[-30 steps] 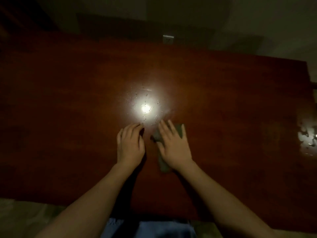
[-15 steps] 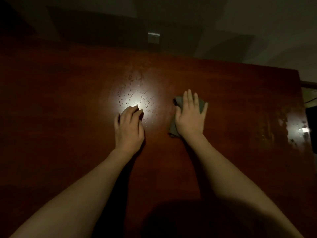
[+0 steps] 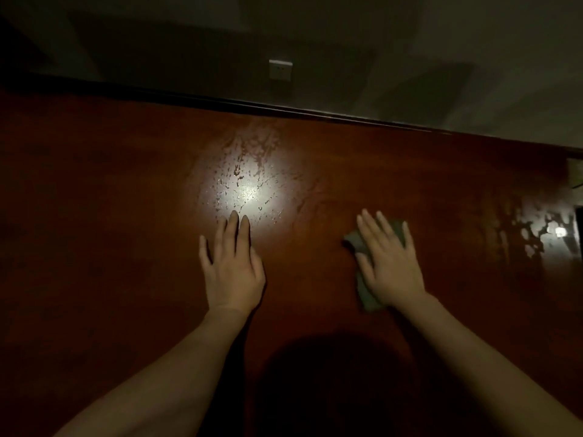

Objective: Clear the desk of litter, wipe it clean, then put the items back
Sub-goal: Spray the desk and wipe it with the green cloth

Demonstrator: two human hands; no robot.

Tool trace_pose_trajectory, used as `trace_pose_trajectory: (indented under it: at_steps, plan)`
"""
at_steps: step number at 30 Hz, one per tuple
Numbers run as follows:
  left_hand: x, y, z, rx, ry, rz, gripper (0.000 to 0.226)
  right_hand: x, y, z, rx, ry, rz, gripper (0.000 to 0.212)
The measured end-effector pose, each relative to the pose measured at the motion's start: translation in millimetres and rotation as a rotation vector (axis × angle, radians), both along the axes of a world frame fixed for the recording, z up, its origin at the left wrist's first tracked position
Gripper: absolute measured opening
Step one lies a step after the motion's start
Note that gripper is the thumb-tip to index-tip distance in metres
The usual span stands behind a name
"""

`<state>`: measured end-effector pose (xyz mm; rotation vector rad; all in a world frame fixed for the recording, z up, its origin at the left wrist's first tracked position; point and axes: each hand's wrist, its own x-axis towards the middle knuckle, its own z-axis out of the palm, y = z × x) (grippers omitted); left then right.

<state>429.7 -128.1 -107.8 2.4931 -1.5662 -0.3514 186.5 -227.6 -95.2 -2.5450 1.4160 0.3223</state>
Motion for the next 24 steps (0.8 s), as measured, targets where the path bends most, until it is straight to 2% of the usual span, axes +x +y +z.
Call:
trace_pose_trajectory:
  at_steps: [4, 6, 8, 11, 14, 16, 20, 22, 24]
  plan:
    - [0.3, -2.1, -1.0, 0.016, -0.02, 0.006, 0.057, 46.4, -67.2, 2.3, -0.062, -0.014, -0.364, 0.061]
    - [0.5, -3.0, -0.7, 0.02, -0.04, 0.004, 0.056, 83.1, -90.6, 1.7, -0.068, -0.028, -0.405, 0.061]
    - [0.6, -3.1, -0.5, 0.017, -0.059, -0.007, 0.056, 117.9, -94.3, 0.0, -0.059, -0.053, -0.317, 0.062]
    - [0.6, -3.1, -0.3, 0.004, -0.071, -0.014, 0.055, 142.5, -64.0, -3.0, -0.042, -0.075, -0.058, 0.063]
    - [0.1, -3.4, -0.7, -0.001, -0.065, -0.005, 0.055, 114.4, -28.0, -3.7, 0.007, -0.096, 0.22, 0.063]
    - [0.6, -2.9, -1.2, -0.005, -0.065, -0.004, 0.055, 79.9, -28.7, -4.3, 0.014, -0.076, 0.244, 0.062]
    - [0.8, -2.9, -1.2, 0.011, -0.075, 0.0, 0.055, 46.2, -81.3, 0.0, -0.018, -0.045, -0.124, 0.061]
    - [0.6, -2.6, -1.5, 0.017, -0.072, -0.005, 0.055, 59.5, -114.4, -0.1, -0.064, -0.024, -0.319, 0.059]
    - [1.0, -1.8, -2.1, 0.024, -0.069, -0.005, 0.056, 86.5, -141.5, 0.4, -0.079, -0.058, -0.416, 0.059]
